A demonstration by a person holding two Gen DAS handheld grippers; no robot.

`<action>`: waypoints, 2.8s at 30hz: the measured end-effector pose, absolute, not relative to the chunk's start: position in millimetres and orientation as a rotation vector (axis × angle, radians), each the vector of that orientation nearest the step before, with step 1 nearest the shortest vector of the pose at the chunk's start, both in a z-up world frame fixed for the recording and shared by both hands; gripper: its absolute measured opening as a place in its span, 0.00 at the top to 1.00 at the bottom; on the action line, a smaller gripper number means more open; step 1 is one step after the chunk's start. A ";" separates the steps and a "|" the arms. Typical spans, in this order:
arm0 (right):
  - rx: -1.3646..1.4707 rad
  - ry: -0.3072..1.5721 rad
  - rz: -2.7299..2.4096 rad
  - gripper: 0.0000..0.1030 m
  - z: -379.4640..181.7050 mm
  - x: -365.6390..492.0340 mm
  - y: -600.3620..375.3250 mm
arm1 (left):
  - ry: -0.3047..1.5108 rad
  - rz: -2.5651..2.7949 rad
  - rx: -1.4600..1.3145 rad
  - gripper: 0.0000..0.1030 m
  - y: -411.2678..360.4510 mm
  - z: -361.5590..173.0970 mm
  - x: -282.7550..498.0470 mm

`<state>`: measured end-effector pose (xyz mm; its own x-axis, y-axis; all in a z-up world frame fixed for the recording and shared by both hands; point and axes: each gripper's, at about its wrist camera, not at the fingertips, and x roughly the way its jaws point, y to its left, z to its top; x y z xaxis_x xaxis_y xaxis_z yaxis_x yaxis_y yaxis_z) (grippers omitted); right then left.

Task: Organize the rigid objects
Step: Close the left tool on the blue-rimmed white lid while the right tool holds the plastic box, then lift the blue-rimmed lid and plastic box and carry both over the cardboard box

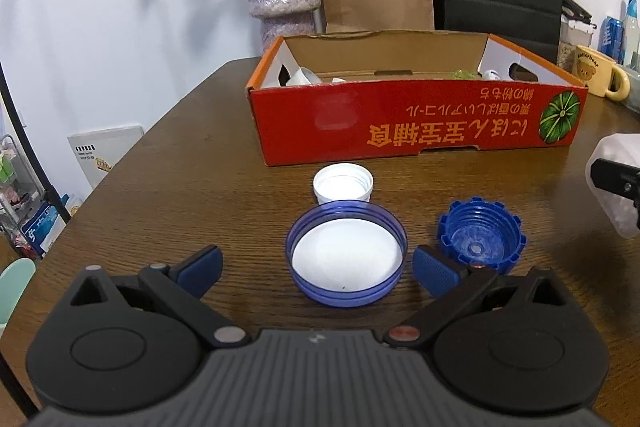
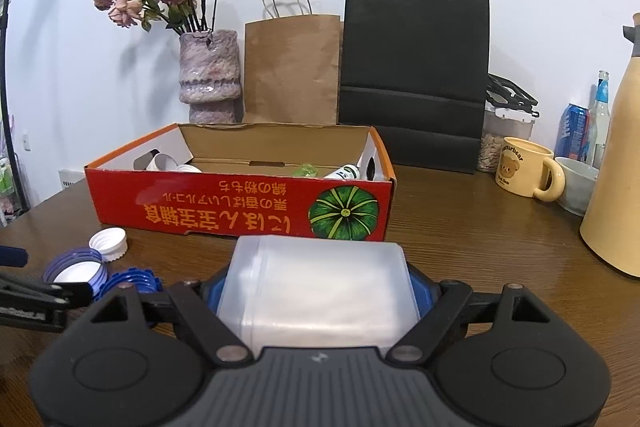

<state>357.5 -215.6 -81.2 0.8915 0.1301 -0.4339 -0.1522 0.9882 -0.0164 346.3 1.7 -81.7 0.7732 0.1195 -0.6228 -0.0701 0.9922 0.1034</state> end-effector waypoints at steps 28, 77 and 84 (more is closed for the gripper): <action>-0.077 0.428 0.151 0.21 -82.4 351.7 -209.9 | 0.671 0.062 0.022 0.34 0.3 -82.4 352.3; -0.077 0.299 0.175 0.21 -39.4 347.9 -190.0 | 0.392 0.063 0.013 0.34 -18.5 -5.7 345.2; -0.066 0.292 0.162 0.21 -32.5 367.7 -190.7 | 0.388 0.075 -0.001 0.34 -18.8 -0.6 364.3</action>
<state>367.7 -190.7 -32.5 0.9446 0.1498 -0.2920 -0.1689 0.9848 -0.0411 364.3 -18.8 -0.6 0.9228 0.0730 -0.3784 -0.0735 0.9972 0.0130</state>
